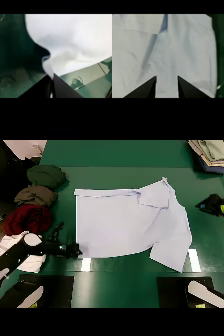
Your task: Fold the shirts.
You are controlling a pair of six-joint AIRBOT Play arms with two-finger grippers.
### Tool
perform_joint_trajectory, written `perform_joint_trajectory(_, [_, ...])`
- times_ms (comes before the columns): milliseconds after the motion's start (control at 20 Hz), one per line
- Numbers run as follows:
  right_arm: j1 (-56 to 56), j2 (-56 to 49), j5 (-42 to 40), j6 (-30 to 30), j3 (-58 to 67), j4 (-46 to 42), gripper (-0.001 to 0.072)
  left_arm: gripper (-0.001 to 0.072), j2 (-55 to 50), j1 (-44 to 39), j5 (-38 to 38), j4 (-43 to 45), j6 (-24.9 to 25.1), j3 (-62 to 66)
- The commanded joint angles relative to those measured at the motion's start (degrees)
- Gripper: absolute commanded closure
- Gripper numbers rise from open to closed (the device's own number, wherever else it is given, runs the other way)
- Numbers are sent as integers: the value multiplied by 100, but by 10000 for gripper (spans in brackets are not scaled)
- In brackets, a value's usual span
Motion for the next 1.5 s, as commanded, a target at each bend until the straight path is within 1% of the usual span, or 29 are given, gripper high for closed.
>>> perform_joint_trajectory(0, [-442,9,382,11,-256,-1152,384,684,9,-9,-44,772,-101,964])
perform_joint_trajectory(50, [-640,2,350,7,-531,-1126,288,684,9,-9,13,1104,-227,1318])
perform_joint_trajectory(100, [-802,-15,291,7,-824,-1029,228,684,9,-9,111,1327,-299,1606])
perform_joint_trajectory(200, [-977,-175,221,-24,-1403,-804,229,684,9,-9,284,1478,-376,2015])
perform_joint_trajectory(350, [-927,-485,-101,-144,-1985,-721,231,684,0,-11,306,1475,-398,2118])
perform_joint_trajectory(500, [-693,-748,-332,-251,-2168,-284,232,684,-4,-11,208,1475,-437,2118])
perform_joint_trajectory(550, [-581,-804,-396,-251,-2166,-179,247,684,-4,-11,210,1473,-442,2118])
perform_joint_trajectory(700, [-219,-839,-481,-251,-2166,-203,262,683,-4,-11,192,1458,-487,2118])
perform_joint_trajectory(750, [-131,-798,-466,-251,-2166,-210,300,684,-4,-11,162,1451,-487,2120])
perform_joint_trajectory(850, [-20,-573,-463,-251,-2164,-188,623,684,-2,-11,107,1377,-498,2122])
perform_joint_trajectory(900, [-17,-396,-466,-251,-2122,-175,691,684,-2,-11,146,1281,-498,2153])
perform_joint_trajectory(1000, [-37,37,-435,-251,-1733,282,691,684,-2,-9,225,1335,-496,2590])
perform_joint_trajectory(1050, [-68,289,-496,-251,-1366,671,692,684,-2,-9,313,1351,-485,3042])
perform_joint_trajectory(1200, [-63,931,-1102,-251,184,1952,692,684,-2,-9,669,1661,-470,4911])
perform_joint_trajectory(1300, [68,1237,-1714,-254,1368,2157,692,684,-2,-9,907,1982,-409,6363])
perform_joint_trajectory(1450, [190,1602,-2415,-341,3104,2142,692,684,11,-11,979,2118,-44,8356])
